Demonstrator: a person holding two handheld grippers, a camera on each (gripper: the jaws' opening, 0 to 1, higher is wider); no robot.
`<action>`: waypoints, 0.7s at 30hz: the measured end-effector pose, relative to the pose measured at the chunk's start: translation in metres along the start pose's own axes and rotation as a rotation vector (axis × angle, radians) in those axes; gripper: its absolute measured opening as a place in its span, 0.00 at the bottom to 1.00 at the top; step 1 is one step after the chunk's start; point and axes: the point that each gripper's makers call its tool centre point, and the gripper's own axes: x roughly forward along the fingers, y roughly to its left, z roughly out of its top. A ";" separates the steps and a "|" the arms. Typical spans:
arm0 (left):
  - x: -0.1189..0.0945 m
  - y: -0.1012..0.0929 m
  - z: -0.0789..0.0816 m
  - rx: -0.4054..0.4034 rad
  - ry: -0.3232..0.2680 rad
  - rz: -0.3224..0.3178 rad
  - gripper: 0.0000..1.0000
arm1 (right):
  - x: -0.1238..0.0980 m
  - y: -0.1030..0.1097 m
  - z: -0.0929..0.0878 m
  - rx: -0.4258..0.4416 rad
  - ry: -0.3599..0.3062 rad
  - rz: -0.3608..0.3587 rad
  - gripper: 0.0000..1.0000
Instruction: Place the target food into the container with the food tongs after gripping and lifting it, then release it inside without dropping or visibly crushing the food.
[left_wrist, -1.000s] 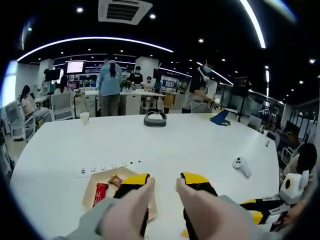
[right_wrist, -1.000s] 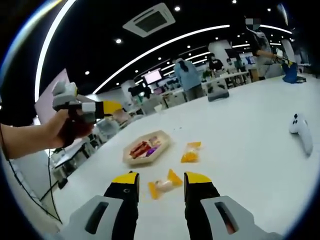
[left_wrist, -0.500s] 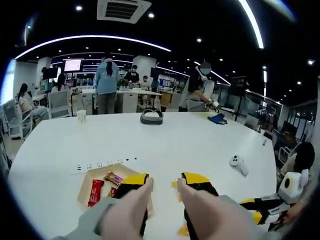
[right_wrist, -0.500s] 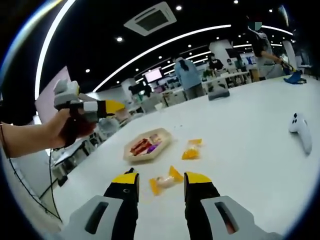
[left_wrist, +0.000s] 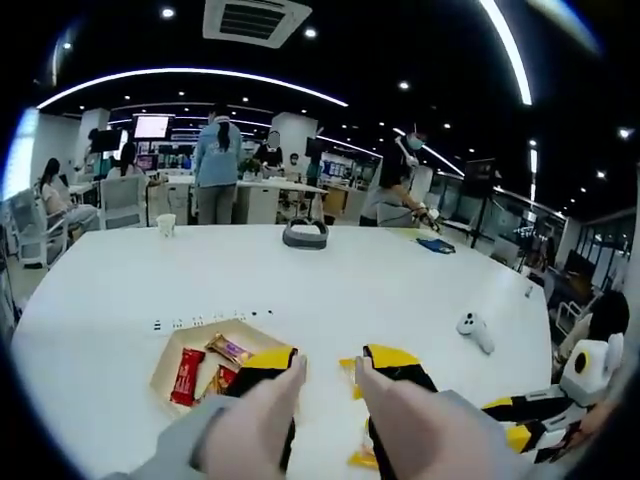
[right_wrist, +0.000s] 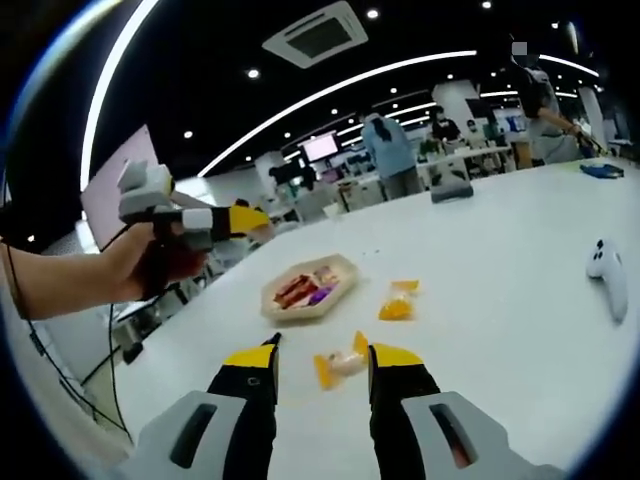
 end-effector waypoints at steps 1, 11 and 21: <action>0.000 -0.001 -0.001 -0.005 0.000 -0.001 0.25 | 0.000 0.001 0.000 -0.003 0.004 0.002 0.36; -0.001 -0.011 -0.013 -0.009 0.030 -0.005 0.25 | 0.007 0.004 0.004 -0.021 0.008 0.004 0.36; -0.011 0.002 -0.010 0.021 0.054 -0.027 0.25 | 0.013 0.009 0.002 -0.047 -0.002 -0.011 0.36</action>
